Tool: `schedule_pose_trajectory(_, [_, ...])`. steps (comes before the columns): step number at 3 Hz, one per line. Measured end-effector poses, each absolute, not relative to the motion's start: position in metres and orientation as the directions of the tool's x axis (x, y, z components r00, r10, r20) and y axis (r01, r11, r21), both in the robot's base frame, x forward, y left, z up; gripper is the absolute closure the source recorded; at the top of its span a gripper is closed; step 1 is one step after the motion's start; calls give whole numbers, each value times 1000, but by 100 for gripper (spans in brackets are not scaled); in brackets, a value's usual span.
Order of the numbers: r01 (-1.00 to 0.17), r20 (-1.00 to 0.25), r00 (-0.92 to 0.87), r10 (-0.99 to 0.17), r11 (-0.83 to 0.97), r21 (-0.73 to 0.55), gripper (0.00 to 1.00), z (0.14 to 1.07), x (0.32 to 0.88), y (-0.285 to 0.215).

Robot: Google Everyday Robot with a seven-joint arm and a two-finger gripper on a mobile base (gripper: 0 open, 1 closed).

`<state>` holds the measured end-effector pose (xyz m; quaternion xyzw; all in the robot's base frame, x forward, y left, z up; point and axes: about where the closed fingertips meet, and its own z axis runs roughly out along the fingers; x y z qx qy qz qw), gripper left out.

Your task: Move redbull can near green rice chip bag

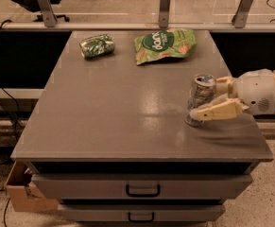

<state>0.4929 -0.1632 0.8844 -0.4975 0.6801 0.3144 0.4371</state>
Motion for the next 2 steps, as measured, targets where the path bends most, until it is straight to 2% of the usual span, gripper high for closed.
schedule_pose_trajectory(2, [-948, -861, -222, -458, 309, 80, 87, 861, 502, -158])
